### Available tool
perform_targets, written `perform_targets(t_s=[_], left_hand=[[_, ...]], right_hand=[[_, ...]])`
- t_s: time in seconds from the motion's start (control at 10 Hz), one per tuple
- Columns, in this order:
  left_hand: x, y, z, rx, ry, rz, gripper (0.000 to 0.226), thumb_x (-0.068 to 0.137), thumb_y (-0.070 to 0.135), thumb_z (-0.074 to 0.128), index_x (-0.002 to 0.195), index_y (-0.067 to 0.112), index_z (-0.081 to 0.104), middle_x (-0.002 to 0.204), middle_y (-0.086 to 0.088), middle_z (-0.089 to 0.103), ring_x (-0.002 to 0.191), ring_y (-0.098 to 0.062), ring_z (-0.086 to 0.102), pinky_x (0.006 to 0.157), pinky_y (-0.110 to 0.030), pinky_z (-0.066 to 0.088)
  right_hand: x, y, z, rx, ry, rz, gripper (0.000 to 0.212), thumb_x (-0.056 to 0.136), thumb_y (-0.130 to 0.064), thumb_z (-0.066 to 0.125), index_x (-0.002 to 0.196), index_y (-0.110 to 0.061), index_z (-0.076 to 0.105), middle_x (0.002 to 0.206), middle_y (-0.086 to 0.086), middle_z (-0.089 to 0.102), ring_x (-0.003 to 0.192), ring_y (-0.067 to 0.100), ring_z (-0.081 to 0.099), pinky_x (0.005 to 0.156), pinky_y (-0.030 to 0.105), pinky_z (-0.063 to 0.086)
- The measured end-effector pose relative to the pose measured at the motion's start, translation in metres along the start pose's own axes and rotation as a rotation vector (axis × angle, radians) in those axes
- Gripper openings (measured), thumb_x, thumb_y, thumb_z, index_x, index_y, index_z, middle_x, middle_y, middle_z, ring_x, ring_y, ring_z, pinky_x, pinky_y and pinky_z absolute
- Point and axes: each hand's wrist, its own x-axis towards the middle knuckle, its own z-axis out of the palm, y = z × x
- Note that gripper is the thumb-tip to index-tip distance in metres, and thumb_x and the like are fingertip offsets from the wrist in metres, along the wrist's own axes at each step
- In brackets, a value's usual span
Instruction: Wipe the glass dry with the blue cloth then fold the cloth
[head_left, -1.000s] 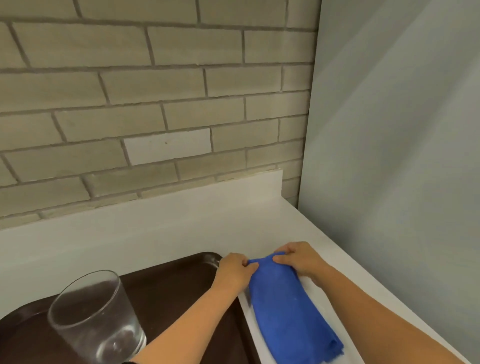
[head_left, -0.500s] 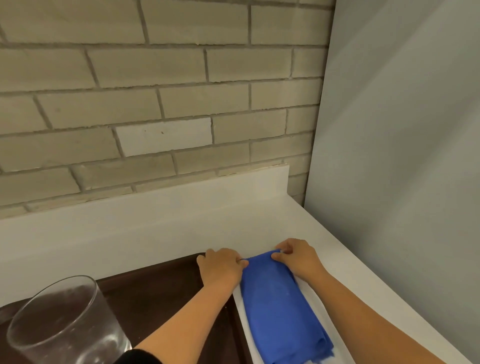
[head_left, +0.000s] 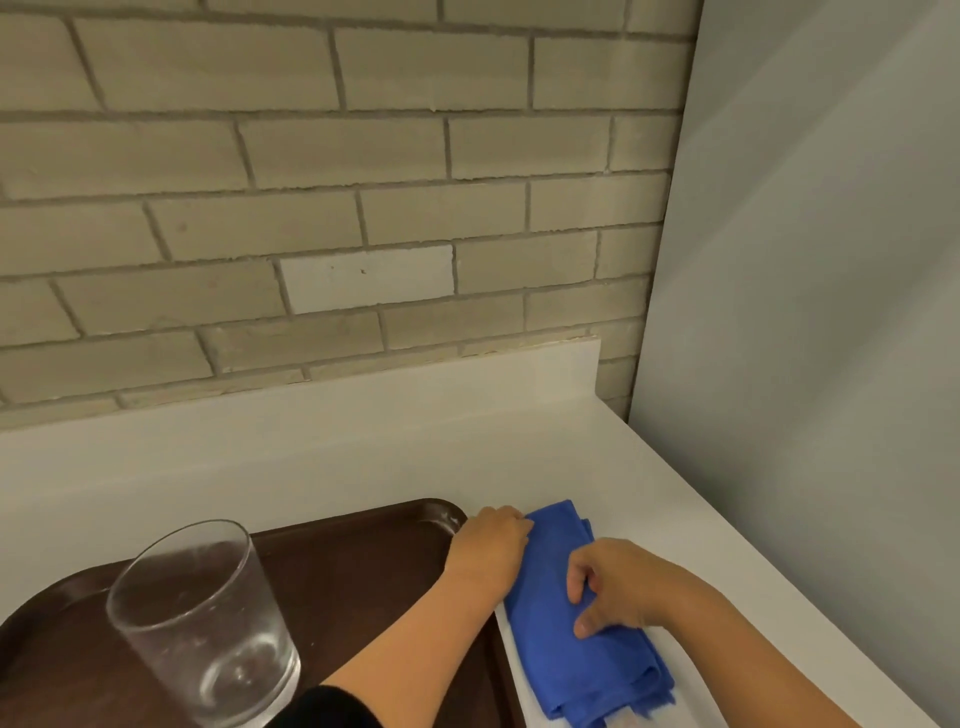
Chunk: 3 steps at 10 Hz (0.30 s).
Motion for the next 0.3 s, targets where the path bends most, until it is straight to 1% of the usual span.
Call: perform_targets(t_s=[0.1, 0.2, 0.3], left_hand=[[-0.012, 0.003, -0.003, -0.086, -0.02, 0.005, 0.041, 0.095, 0.011, 0.029, 0.135, 0.007, 0.04, 0.148, -0.011, 0.035, 0.13, -0.027, 0.037, 0.107, -0.034, 0.03], [-0.035, -0.002, -0.013, -0.217, 0.022, 0.041, 0.044, 0.094, 0.01, 0.032, 0.138, 0.011, 0.037, 0.154, -0.007, 0.026, 0.137, -0.023, 0.03, 0.112, -0.029, 0.023], [-0.058, -0.009, -0.028, -0.394, 0.148, 0.027, 0.043, 0.094, 0.015, 0.038, 0.136, 0.014, 0.041, 0.151, -0.006, 0.032, 0.135, -0.02, 0.033, 0.109, -0.024, 0.023]], right_hand=[[-0.004, 0.001, 0.0, 0.006, 0.014, -0.007, 0.019, 0.07, -0.019, 0.072, 0.077, -0.025, 0.055, 0.077, -0.017, 0.047, 0.071, 0.0, 0.046, 0.061, 0.009, 0.038], [-0.012, -0.002, -0.007, 0.082, -0.004, 0.011, 0.012, 0.073, -0.021, 0.068, 0.076, -0.027, 0.059, 0.077, -0.013, 0.056, 0.071, 0.001, 0.052, 0.061, 0.01, 0.039], [-0.023, -0.016, -0.01, 0.282, 0.086, -0.013, 0.006, 0.079, -0.021, 0.063, 0.074, -0.019, 0.061, 0.072, -0.007, 0.06, 0.064, 0.005, 0.054, 0.053, 0.011, 0.04]])
